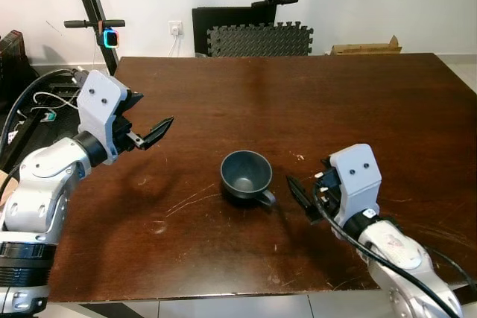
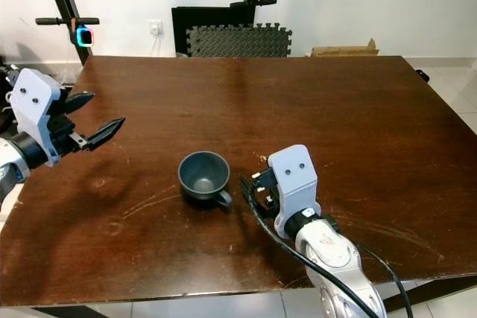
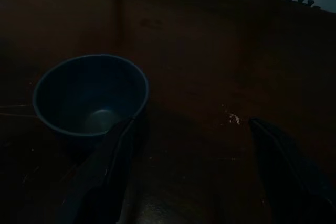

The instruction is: Setting the table

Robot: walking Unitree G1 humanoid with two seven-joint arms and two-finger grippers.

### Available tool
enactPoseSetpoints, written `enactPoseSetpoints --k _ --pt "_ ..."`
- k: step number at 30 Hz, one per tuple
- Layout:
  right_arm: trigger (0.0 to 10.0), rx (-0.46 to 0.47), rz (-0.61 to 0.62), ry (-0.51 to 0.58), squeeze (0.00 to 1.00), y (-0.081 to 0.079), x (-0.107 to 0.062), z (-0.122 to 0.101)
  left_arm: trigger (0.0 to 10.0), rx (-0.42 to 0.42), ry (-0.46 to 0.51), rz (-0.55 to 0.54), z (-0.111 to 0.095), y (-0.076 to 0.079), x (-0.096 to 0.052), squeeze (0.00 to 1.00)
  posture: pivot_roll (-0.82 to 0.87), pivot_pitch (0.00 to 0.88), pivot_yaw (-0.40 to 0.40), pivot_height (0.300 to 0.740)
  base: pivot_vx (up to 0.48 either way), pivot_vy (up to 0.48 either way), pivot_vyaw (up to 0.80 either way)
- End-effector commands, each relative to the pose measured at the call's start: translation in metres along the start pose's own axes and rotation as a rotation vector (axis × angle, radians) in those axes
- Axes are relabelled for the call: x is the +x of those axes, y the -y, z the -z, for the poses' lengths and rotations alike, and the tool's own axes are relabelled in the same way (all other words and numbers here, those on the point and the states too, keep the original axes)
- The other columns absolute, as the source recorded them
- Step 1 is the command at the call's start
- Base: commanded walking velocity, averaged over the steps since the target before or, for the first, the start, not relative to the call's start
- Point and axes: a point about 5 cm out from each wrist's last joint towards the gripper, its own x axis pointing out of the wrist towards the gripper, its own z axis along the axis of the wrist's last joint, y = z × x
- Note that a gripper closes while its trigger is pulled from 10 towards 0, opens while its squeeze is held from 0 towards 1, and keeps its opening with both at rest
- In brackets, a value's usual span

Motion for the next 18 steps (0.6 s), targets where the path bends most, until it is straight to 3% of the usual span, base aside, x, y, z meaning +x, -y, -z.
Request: enactPoseSetpoints --k 1,18 --pt "10.0 0.013 0.013 -0.012 0.0 0.0018 -0.0031 0.0018 10.0 -0.008 -0.008 0.008 0.0025 0.0035 -0.0011 0.0 -0.05 0.061 0.085 0.74 0.0 0.0 0.0" --pt "10.0 0.028 -0.009 -0.017 0.0 -0.0014 -0.003 0.0038 10.0 -0.01 -0.01 0.009 0.0026 0.0036 -0.0004 0.0 -0.05 0.062 0.088 0.74 0.0 0.0 0.0"
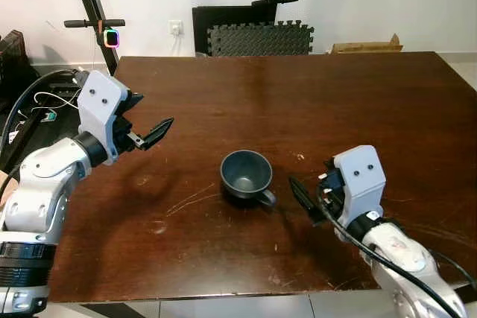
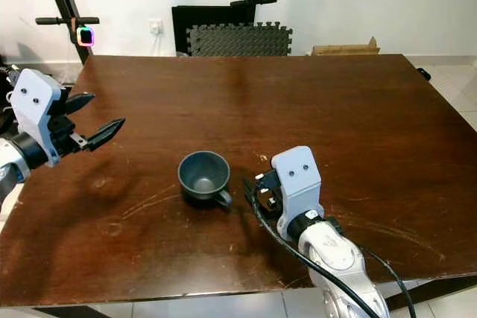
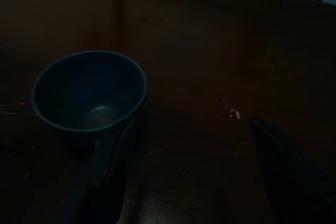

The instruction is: Setting the table

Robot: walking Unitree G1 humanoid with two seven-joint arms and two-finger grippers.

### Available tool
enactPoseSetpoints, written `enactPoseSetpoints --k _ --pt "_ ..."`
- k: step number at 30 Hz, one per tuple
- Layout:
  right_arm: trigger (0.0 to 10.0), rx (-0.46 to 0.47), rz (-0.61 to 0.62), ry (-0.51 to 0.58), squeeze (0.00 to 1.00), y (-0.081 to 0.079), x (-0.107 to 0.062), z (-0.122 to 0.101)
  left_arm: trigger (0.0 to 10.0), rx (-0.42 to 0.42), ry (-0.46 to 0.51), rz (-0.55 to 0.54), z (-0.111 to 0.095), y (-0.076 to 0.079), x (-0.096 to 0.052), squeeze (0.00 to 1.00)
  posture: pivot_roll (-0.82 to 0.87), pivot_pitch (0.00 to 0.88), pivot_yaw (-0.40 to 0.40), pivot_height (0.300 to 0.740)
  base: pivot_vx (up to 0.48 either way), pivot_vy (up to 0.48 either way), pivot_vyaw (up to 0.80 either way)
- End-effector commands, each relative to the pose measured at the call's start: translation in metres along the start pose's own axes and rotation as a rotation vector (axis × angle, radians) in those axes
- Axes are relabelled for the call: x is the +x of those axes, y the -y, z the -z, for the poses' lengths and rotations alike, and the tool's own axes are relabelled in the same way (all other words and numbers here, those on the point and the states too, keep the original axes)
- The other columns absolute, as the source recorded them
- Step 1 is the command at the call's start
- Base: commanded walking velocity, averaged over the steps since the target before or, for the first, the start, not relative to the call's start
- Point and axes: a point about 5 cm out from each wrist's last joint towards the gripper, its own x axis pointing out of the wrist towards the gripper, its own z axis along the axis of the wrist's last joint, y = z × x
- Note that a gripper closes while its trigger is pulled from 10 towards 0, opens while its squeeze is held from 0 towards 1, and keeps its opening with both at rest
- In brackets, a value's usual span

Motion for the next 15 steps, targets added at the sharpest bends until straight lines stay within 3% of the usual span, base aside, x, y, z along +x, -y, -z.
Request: enactPoseSetpoints --k 1,8,15 --pt "10.0 0.015 -0.013 -0.009 0.0 -0.003 -0.001 0.003 10.0 -0.01 -0.009 0.009 0.003 0.004 0.0 0.0 -0.05 0.062 0.088 0.74 0.0 0.0 0.0" --pt "10.0 0.061 -0.09 -0.052 0.0 -0.016 0.001 0.016 10.0 -0.018 -0.015 0.013 0.006 0.007 0.0 0.0 -0.04 0.066 0.091 0.74 0.0 0.0 0.0" --pt "10.0 0.096 -0.107 -0.067 0.0 -0.024 0.016 0.027 10.0 -0.019 -0.014 0.039 0.008 0.018 0.005 0.0 -0.04 0.065 0.093 0.74 0.0 0.0 0.0"
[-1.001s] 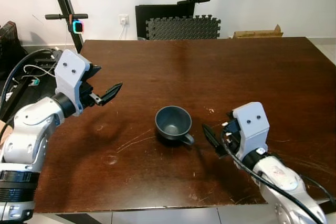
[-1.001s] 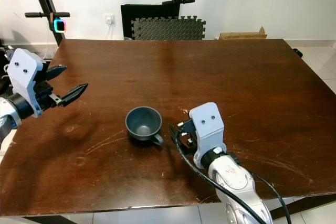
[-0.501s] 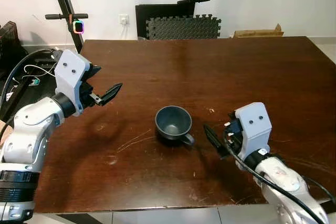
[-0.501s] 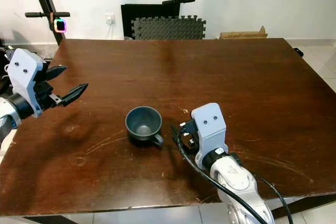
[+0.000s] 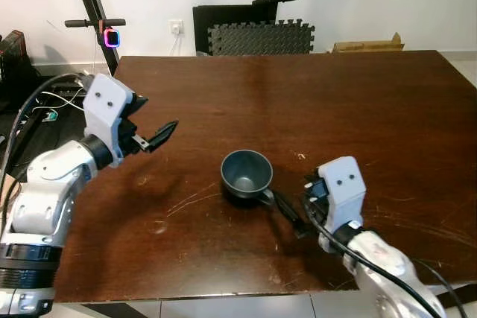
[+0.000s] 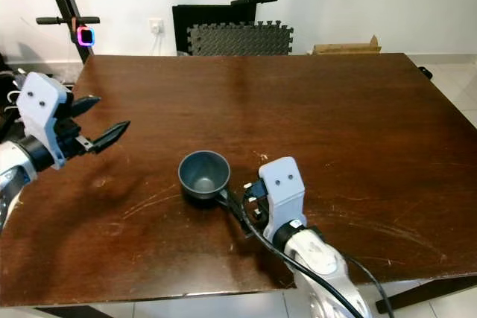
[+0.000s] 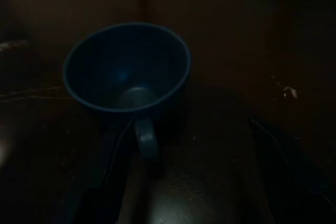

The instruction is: Setting the table

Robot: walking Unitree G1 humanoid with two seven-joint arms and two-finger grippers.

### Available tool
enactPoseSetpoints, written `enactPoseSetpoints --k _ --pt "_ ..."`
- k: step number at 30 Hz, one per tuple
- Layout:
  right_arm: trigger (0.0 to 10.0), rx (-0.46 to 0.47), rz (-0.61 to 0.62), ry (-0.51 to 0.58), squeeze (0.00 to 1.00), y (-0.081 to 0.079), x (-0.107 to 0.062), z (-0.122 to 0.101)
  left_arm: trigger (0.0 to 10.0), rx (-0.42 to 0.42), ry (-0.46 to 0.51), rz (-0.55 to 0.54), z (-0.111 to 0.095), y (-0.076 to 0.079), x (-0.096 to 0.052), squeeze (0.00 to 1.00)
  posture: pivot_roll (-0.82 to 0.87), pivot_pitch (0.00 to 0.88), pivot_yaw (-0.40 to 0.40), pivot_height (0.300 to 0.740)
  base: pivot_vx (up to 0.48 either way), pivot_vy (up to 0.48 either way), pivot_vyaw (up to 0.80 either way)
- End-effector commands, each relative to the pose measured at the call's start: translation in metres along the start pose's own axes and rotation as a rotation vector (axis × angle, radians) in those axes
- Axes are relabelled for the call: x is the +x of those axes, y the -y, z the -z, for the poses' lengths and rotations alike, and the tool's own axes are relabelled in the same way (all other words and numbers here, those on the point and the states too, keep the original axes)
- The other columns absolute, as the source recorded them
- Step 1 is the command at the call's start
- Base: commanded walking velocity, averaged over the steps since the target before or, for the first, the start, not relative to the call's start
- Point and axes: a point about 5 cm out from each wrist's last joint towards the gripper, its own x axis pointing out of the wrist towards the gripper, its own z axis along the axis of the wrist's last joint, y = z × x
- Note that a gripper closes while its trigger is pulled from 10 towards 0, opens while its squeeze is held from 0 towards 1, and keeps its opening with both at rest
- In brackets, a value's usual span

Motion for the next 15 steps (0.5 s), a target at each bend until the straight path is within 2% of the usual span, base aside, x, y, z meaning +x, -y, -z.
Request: enactPoseSetpoints --k 1,2,3,7,9,12,15 --pt "10.0 0.002 -0.005 -0.012 0.0 -0.002 0.004 0.005 10.0 -0.001 -0.013 0.028 0.004 0.009 0.001 0.0 -0.04 0.065 0.09 0.74 0.0 0.0 0.0" --pt "10.0 -0.001 -0.015 -0.021 0.0 -0.004 0.009 0.007 10.0 -0.018 -0.016 0.059 0.006 0.018 -0.001 0.0 -0.04 0.065 0.087 0.74 0.0 0.0 0.0" --pt "10.0 -0.001 -0.015 -0.021 0.0 -0.004 0.009 0.007 10.0 -0.018 -0.016 0.059 0.006 0.018 -0.001 0.0 -0.04 0.065 0.087 0.74 0.0 0.0 0.0" --pt "10.0 -0.009 -0.045 -0.035 0.0 -0.007 0.01 0.01 10.0 -0.062 -0.05 0.221 0.007 0.039 -0.016 0.0 -0.03 0.07 0.081 0.74 0.0 0.0 0.0" --pt "10.0 -0.011 -0.049 -0.036 0.0 -0.007 0.01 0.011 10.0 -0.061 -0.057 0.253 0.007 0.043 -0.02 0.0 -0.03 0.07 0.081 0.74 0.0 0.0 0.0" --pt "10.0 -0.003 -0.08 -0.042 0.0 -0.009 0.01 0.014 10.0 -0.064 -0.079 0.341 0.0 0.048 -0.04 0.0 -0.02 0.071 0.077 0.74 0.0 0.0 0.0" --pt "10.0 -0.005 -0.098 -0.047 0.0 -0.01 0.01 0.018 10.0 -0.053 -0.086 0.352 -0.003 0.046 -0.044 0.0 -0.02 0.071 0.077 0.74 0.0 0.0 0.0"
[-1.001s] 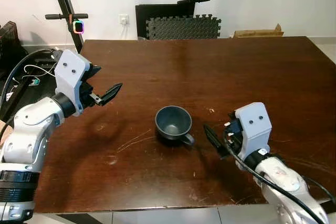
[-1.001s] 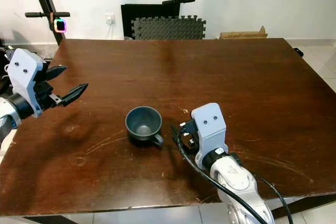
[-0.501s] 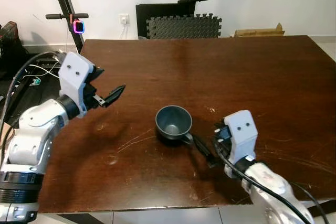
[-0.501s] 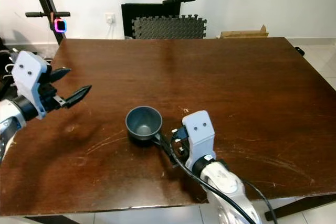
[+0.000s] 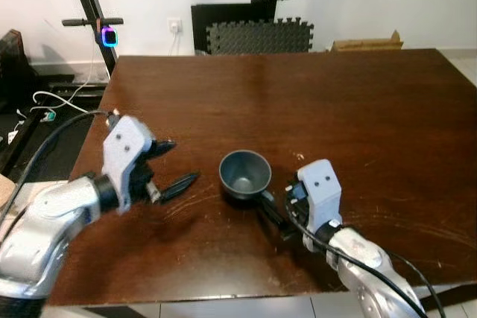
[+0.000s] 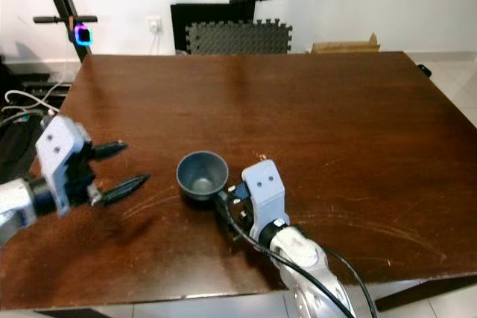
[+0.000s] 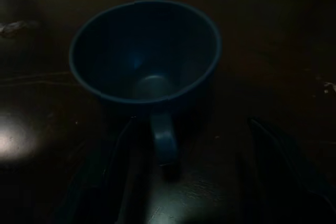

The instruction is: Setting the table

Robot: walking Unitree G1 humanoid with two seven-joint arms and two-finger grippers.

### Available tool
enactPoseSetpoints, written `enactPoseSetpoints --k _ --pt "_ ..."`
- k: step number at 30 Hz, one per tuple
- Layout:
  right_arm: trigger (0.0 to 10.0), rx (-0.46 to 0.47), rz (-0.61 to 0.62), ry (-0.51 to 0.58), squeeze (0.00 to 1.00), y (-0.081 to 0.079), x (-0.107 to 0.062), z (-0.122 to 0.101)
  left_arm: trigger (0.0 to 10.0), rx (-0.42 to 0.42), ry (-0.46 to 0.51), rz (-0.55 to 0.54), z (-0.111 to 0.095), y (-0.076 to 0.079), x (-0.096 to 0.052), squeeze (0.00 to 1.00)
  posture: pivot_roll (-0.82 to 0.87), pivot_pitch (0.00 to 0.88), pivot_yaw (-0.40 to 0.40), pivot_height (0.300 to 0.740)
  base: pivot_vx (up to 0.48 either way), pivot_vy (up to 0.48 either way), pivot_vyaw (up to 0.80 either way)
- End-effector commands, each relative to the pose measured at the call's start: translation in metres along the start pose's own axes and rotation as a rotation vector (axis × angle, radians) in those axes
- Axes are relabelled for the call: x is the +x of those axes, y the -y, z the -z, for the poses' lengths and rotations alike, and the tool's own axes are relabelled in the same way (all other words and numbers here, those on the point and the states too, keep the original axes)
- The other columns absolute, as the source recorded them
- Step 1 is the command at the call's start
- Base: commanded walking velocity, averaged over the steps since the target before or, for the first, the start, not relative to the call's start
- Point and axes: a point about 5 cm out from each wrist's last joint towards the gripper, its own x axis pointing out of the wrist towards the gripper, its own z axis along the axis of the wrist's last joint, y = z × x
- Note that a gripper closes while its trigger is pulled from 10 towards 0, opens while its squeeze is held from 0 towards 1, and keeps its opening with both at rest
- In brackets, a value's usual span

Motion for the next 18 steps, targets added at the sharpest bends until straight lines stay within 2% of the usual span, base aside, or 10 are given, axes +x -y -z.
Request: enactPoseSetpoints --k 1,11,12,13,14,15,16,17,18 --pt "10.0 0.005 -0.024 -0.017 0.0 -0.004 0.001 0.007 10.0 -0.006 -0.005 0.021 -0.001 0.002 -0.004 0.0 -0.02 0.071 0.077 0.74 0.0 0.0 0.0" --pt "10.0 0.015 -0.067 -0.049 0.0 -0.01 0.013 0.024 10.0 0.002 -0.007 0.024 -0.006 0.002 -0.001 0.0 0.01 0.056 0.09 0.74 0.0 0.0 0.0" --pt "8.7 0.019 -0.065 -0.046 0.0 -0.009 0.014 0.024 10.0 0.0 -0.008 0.024 -0.007 0.002 -0.001 0.0 0.01 0.056 0.09 0.74 0.0 0.0 0.0" --pt "8.7 0.022 -0.064 -0.044 0.0 -0.009 0.015 0.024 10.0 -0.001 -0.009 0.025 -0.008 0.002 -0.001 0.0 0.01 0.056 0.09 0.74 0.0 0.0 0.0" --pt "4.9 0.031 -0.059 -0.029 0.0 -0.008 0.016 0.023 10.0 -0.002 -0.009 0.025 -0.008 0.002 0.0 0.0 0.01 0.051 0.093 0.74 0.0 0.0 0.0" --pt "4.7 0.04 -0.063 -0.014 0.0 -0.008 0.017 0.022 10.0 -0.001 -0.009 0.024 -0.008 0.001 0.0 0.0 0.01 0.051 0.094 0.74 0.0 0.0 0.0" --pt "3.4 0.04 -0.067 -0.002 0.0 -0.008 0.017 0.02 10.0 0.002 -0.008 0.02 -0.009 0.0 0.0 0.0 0.01 0.051 0.094 0.74 0.0 0.0 0.0" --pt "3.4 0.039 -0.071 0.005 0.0 -0.008 0.017 0.02 10.0 0.003 -0.007 0.018 -0.009 0.0 0.0 0.0 0.01 0.051 0.094 0.74 0.0 0.0 0.0" --pt "2.9 0.04 -0.07 0.015 0.0 -0.008 0.017 0.019 10.0 0.003 -0.008 0.015 -0.009 0.0 0.0 0.0 0.01 0.047 0.093 0.74 0.0 0.0 0.0"
